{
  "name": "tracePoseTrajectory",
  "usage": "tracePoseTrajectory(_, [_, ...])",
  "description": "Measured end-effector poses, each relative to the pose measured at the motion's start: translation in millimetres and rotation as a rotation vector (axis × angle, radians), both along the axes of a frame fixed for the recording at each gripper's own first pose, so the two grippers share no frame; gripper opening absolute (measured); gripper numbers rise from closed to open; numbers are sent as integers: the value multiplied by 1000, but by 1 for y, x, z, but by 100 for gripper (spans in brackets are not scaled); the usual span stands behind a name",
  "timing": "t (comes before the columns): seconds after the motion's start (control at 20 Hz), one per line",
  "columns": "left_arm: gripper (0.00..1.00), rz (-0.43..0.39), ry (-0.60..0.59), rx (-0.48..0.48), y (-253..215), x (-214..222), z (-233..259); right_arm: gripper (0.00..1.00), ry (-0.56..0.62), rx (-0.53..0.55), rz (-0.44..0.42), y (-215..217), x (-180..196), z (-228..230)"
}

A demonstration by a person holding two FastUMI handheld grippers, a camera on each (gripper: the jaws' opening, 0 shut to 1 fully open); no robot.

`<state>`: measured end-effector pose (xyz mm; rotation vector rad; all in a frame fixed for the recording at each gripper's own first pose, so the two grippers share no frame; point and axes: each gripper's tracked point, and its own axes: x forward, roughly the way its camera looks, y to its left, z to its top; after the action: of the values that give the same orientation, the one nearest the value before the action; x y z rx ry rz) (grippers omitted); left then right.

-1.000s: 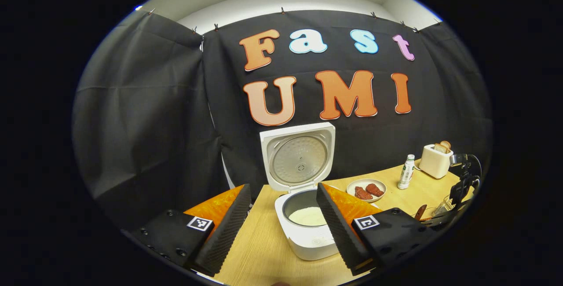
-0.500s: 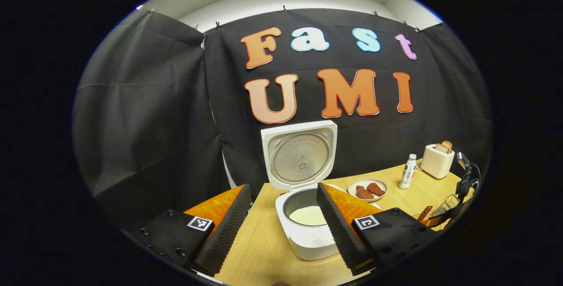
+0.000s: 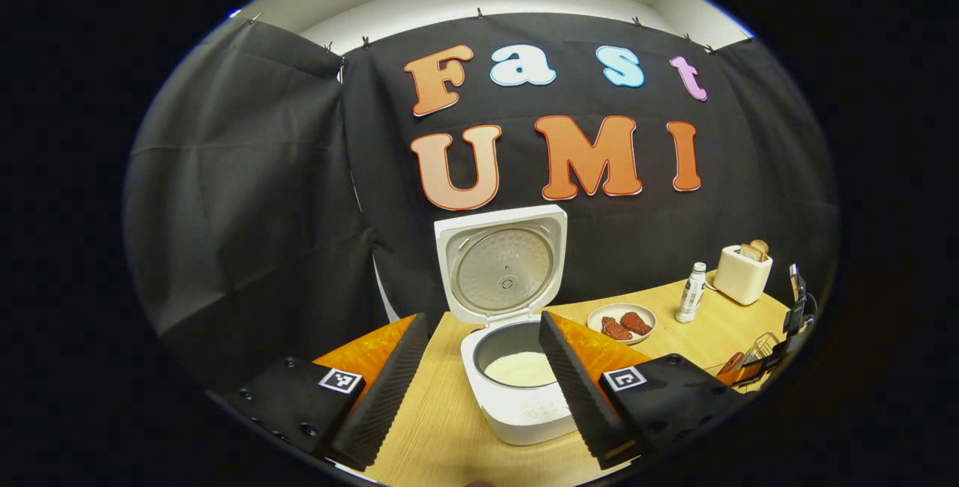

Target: Close the left gripper, press the button to open the rice cooker; take a wooden spoon from the chopstick holder with the right hand, scoop a spoonful of rice and pour it into the rice cooker, then put the wooden spoon back into the chopstick holder.

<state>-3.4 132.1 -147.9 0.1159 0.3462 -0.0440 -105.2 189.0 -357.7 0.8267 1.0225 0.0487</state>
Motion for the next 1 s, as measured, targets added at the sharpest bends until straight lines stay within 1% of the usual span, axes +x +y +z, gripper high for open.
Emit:
tracePoseTrajectory(0.1, [99,-3,-4,2,-3,1,2,7,4,33,-28,-4,4,0])
tracePoseTrajectory(0.15, [100,-4,-9,5,-4,0,3,6,3,48,-44,-8,7,2])
tracePoseTrajectory(0.3, [100,-7,-14,9,-10,1,5,7,-10,104,-88,-22,20,10])
tracePoseTrajectory(0.45, [100,-3,-22,6,-13,2,9,7,-28,147,-149,-45,29,20])
tracePoseTrajectory(0.5, [99,-2,-25,5,-14,3,10,7,-33,161,-165,-52,33,23])
tracePoseTrajectory(0.65, [100,-2,-34,5,-18,4,12,6,-50,211,-203,-70,36,36])
tracePoseTrajectory(0.85, [100,6,-39,-7,-21,6,13,6,-63,307,-230,-75,39,54])
tracePoseTrajectory(1.0, [100,17,-46,-17,-21,8,15,7,-73,390,-253,-70,48,74])
